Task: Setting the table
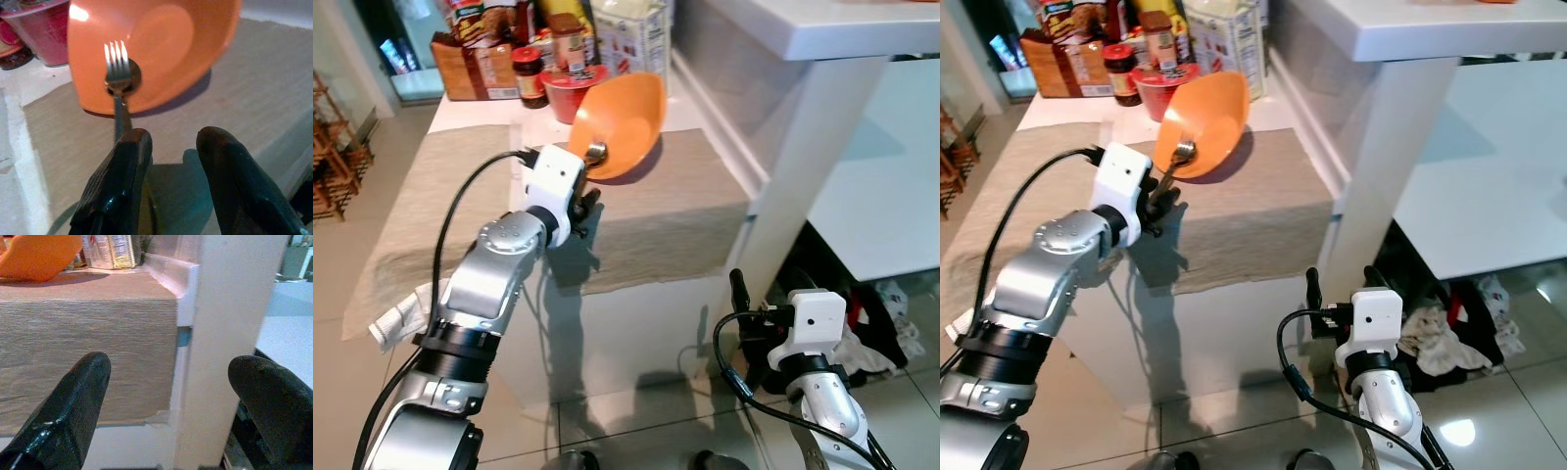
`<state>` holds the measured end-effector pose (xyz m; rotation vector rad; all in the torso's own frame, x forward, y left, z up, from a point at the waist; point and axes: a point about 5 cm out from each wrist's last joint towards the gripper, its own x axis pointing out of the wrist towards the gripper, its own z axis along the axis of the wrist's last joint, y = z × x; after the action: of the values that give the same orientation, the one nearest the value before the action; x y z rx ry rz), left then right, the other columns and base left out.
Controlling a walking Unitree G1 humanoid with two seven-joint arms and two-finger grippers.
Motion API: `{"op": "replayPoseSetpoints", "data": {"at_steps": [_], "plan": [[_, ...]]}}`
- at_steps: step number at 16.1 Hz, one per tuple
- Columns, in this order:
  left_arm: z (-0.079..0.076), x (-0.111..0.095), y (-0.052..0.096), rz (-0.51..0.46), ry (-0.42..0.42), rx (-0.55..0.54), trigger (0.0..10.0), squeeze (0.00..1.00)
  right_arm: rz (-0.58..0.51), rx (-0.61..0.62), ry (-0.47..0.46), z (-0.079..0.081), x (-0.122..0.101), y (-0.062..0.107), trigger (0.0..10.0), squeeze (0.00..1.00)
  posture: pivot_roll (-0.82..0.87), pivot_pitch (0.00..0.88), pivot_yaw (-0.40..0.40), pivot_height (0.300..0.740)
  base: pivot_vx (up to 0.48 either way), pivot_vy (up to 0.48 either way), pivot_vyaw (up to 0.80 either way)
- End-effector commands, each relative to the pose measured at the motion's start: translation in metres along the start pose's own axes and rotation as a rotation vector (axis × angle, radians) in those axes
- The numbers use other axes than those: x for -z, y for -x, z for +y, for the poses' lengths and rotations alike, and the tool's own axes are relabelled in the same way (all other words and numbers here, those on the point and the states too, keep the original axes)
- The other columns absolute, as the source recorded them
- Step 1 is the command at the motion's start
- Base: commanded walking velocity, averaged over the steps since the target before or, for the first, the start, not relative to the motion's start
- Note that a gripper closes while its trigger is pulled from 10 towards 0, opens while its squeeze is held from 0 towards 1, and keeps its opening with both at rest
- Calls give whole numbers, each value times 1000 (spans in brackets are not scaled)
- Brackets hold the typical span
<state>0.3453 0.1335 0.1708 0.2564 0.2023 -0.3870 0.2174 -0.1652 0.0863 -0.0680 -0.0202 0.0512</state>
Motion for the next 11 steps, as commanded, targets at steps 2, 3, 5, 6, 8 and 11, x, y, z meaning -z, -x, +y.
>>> {"op": "replayPoseSetpoints", "data": {"at_steps": [2, 3, 5, 6, 8, 11], "plan": [[3, 4, -8, 23, -23, -31, 10000, 0, 10, -8, -9, 0, 1, 2, 10000, 0, -116, 17, 61, 740, 0, 0, 0], [6, 6, -12, 33, -23, -62, 10000, 0, 12, -7, -9, 0, 2, 3, 10000, 0, -116, 17, 61, 740, 0, 0, 0], [14, 2, -16, 17, -6, -133, 10000, 0, 13, -5, -9, 0, 2, 5, 10000, 0, -125, 20, 65, 740, 0, 0, 0], [17, 0, -18, 7, -6, -156, 10000, 0, 14, -4, -9, 0, 2, 5, 10000, 0, -127, 20, 66, 740, 0, 0, 0], [26, -15, -18, -95, 34, -219, 10000, 0, 12, 0, -11, 0, 1, 6, 10000, 0, -133, 23, 68, 740, 0, 0, 0], [18, -28, -8, -275, 70, -185, 10000, 0, -8, 14, -8, -1, -2, 9, 10000, 0, -134, 31, 70, 740, 90, 0, 0]]}}
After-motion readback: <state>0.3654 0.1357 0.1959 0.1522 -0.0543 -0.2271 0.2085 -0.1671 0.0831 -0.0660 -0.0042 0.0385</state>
